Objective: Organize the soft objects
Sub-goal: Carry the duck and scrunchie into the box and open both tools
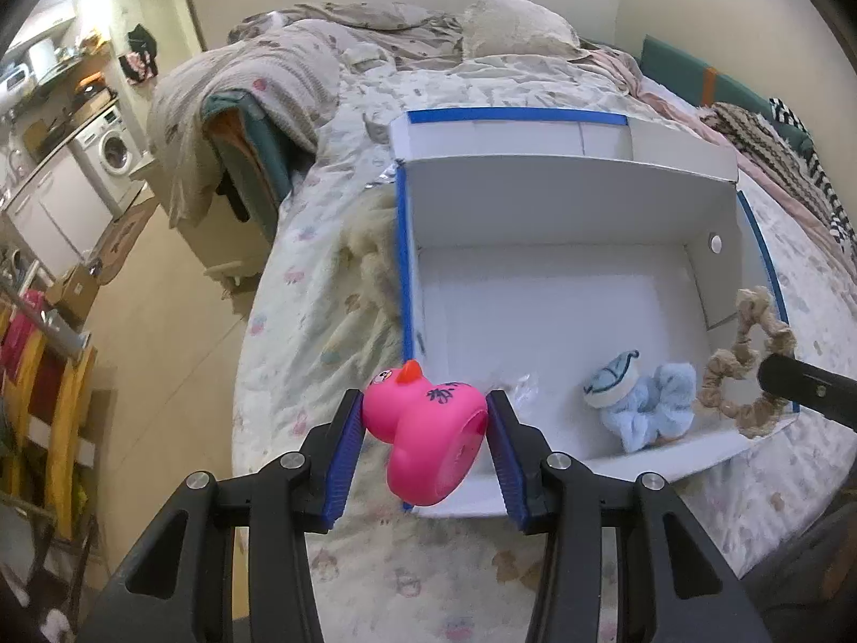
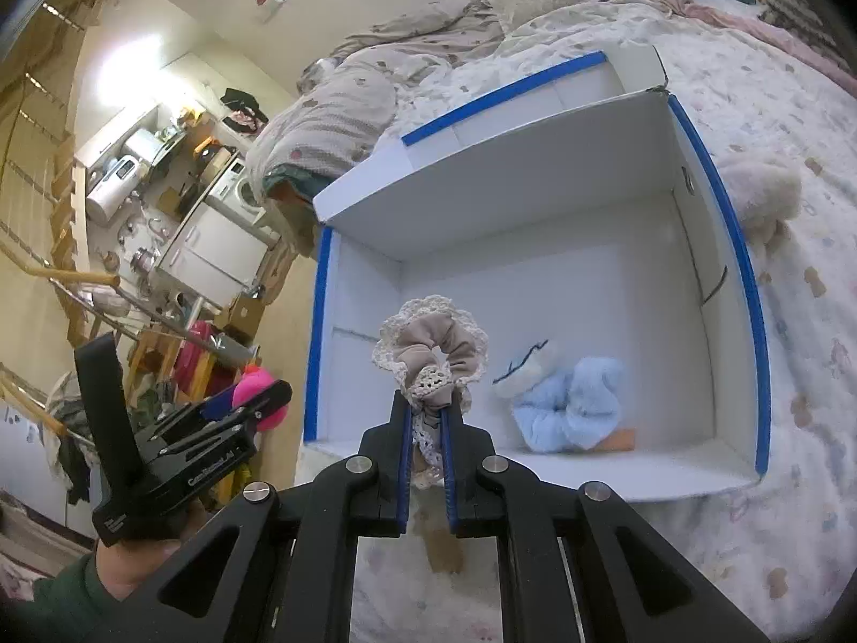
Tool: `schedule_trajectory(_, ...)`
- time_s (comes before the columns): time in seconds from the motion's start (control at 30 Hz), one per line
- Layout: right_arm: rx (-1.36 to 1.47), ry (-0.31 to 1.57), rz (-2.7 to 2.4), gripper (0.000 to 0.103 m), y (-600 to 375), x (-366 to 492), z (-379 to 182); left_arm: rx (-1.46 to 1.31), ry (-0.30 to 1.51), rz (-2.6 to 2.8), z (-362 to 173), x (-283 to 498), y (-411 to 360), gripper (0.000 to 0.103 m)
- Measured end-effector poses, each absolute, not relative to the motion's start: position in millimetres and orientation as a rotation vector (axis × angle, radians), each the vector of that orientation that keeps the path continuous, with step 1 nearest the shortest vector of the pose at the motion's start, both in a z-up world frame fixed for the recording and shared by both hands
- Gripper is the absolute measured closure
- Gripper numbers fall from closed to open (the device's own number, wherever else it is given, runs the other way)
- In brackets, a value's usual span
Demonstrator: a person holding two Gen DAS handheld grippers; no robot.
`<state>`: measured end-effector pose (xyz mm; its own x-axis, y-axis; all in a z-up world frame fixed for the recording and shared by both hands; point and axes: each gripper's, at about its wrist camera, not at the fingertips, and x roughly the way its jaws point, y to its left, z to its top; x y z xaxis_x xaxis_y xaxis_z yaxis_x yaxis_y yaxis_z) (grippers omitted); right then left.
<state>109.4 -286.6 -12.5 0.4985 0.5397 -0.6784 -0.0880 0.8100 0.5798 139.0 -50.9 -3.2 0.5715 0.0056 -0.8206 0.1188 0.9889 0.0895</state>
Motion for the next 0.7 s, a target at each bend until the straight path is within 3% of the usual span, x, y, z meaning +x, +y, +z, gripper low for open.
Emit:
schedule_trajectory(0.3, 0.48, 0.994, 0.343, 0.091, -289, 145, -30, 0.185, 0.947, -0.168, -10, 174, -90, 0.061)
schedule_trajectory(0.7, 0.517, 1.042, 0.284, 0.091, -297, 157, -67, 0.109, 1.031, -0.164, -60, 199, -100, 0.061)
